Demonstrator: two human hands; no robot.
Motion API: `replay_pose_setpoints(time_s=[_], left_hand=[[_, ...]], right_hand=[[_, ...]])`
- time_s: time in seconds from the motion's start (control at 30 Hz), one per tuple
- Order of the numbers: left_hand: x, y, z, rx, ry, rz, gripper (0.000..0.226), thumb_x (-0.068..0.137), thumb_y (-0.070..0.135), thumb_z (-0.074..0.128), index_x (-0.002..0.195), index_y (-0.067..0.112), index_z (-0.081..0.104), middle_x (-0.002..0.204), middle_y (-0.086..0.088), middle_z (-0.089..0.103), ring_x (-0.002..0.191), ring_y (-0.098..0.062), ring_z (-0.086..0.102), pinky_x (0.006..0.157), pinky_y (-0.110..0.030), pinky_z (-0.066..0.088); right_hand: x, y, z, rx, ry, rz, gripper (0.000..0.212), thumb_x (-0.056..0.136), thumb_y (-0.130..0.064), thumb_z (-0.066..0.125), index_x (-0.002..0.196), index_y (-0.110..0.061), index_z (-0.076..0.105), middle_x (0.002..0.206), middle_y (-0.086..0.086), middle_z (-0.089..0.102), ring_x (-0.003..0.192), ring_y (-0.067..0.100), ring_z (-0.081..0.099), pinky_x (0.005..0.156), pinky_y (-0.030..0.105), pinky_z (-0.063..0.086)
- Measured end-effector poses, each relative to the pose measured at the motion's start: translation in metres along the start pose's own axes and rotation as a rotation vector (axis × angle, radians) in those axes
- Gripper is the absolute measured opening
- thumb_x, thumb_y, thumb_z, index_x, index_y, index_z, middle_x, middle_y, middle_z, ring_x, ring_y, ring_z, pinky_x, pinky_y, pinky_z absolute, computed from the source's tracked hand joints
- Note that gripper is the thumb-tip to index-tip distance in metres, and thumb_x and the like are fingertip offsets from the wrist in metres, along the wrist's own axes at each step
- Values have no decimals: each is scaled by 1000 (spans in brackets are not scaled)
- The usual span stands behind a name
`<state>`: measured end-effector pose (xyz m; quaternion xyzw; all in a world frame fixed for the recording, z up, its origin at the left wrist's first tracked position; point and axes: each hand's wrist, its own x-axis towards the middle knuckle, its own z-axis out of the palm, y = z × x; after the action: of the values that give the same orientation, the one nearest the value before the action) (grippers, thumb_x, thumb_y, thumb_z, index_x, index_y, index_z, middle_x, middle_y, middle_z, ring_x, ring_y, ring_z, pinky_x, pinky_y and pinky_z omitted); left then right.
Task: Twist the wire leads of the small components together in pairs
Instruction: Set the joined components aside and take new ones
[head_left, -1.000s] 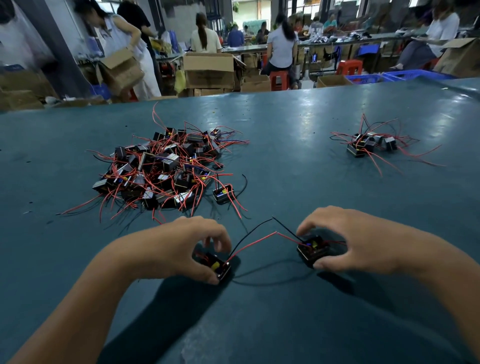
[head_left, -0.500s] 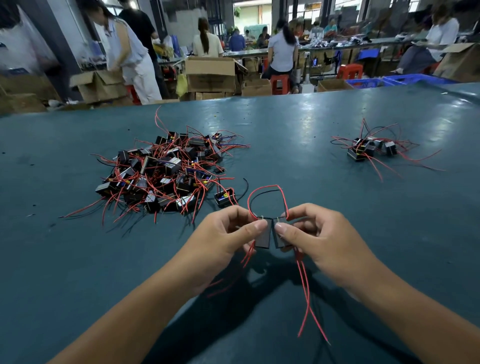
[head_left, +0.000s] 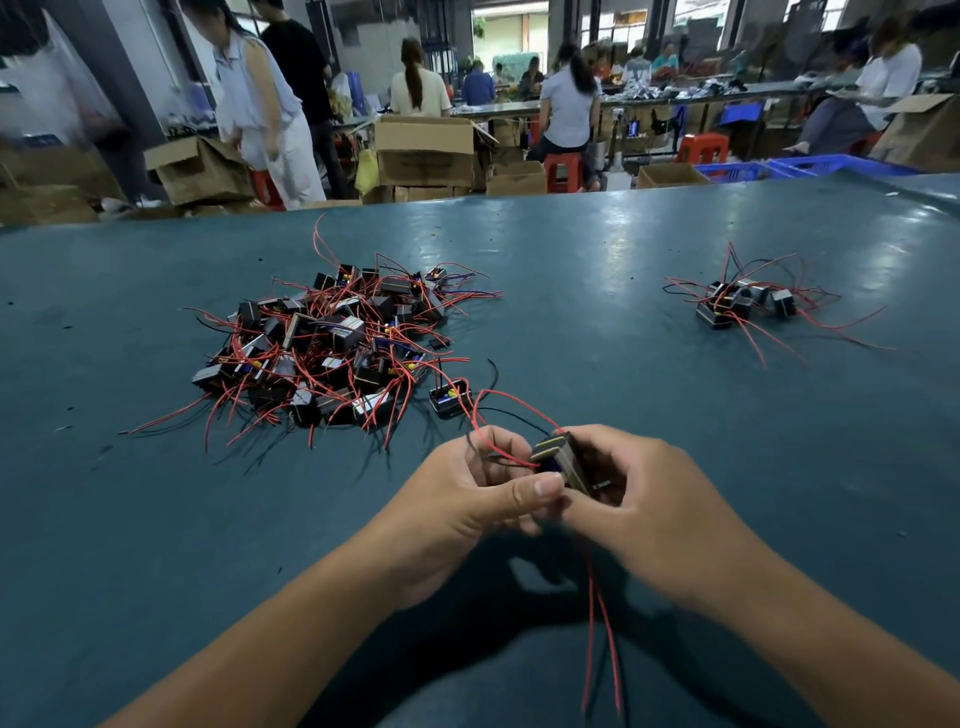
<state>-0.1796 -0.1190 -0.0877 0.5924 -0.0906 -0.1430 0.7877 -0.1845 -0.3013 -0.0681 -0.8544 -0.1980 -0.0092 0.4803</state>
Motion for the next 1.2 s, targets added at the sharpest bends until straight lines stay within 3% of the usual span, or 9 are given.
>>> replay_pose_setpoints(time_s=[0.33, 0.47, 0.57, 0.63, 0.67, 0.77, 0.83, 1.0, 1.2], left_hand=[[9, -1, -16, 189, 140, -8, 25, 88, 8, 69, 108, 1, 56, 69, -8, 61, 60, -18, 57, 56, -25, 49], [11, -2, -24, 237, 161, 15, 17, 92, 7, 66, 107, 3, 57, 68, -9, 60, 59, -20, 56, 56, -27, 48], [12, -2, -29, 311, 160, 41, 8, 93, 6, 66, 99, 5, 60, 67, -9, 61, 58, -22, 54, 58, -30, 46], [12, -4, -31, 371, 135, 46, 4, 92, 6, 66, 94, 6, 62, 66, -8, 61, 56, -21, 53, 57, -27, 45], [12, -5, -32, 403, 125, 47, 2, 92, 6, 65, 93, 6, 63, 66, -8, 61, 55, -21, 53, 56, -25, 45], [12, -6, -34, 487, 130, 54, 5, 94, 2, 60, 93, 4, 64, 64, -8, 61, 54, -18, 52, 56, -22, 45], [12, -5, -36, 529, 163, 64, 5, 95, 1, 59, 92, 3, 64, 62, -5, 60, 53, -15, 52, 55, -22, 45], [9, 4, -37, 625, 203, 100, 7, 96, 8, 61, 92, 5, 64, 60, 3, 61, 54, -11, 53, 56, -22, 45], [9, 9, -48, 811, 314, 160, 11, 95, 15, 63, 85, 16, 65, 66, 3, 62, 59, -12, 54, 62, -38, 49]], right_hand=[[105, 52, -96, -597, 285, 215, 25, 78, -29, 71, 86, -6, 65, 81, 13, 67, 81, 33, 62, 67, 37, 47], [163, 86, -144, -806, 400, 375, 56, 84, -38, 69, 127, -8, 49, 125, 18, 59, 119, 35, 53, 100, 46, 38], [179, 97, -150, -514, 598, 448, 75, 84, -44, 67, 143, -10, 34, 141, 14, 50, 132, 33, 45, 109, 48, 30], [180, 89, -121, -294, 754, 324, 58, 87, -28, 62, 137, -7, 43, 131, 16, 58, 118, 35, 55, 98, 42, 42], [180, 82, -96, -388, 777, 206, 48, 87, -21, 60, 131, -5, 49, 121, 18, 62, 110, 37, 58, 92, 43, 46], [174, 60, -1, -857, 454, -483, 29, 85, -17, 60, 112, -7, 64, 99, 15, 66, 94, 36, 60, 83, 46, 47], [172, 55, 43, -1035, 137, -733, 21, 92, -24, 52, 106, -14, 63, 97, 7, 66, 93, 29, 58, 86, 42, 45], [191, 68, 53, -1030, 47, -423, 33, 100, -35, 37, 121, -17, 54, 116, 6, 62, 112, 27, 50, 96, 40, 37], [192, 63, 42, -653, -177, -279, 37, 91, -31, 57, 128, -29, 61, 125, 7, 63, 127, 26, 47, 106, 40, 37]])
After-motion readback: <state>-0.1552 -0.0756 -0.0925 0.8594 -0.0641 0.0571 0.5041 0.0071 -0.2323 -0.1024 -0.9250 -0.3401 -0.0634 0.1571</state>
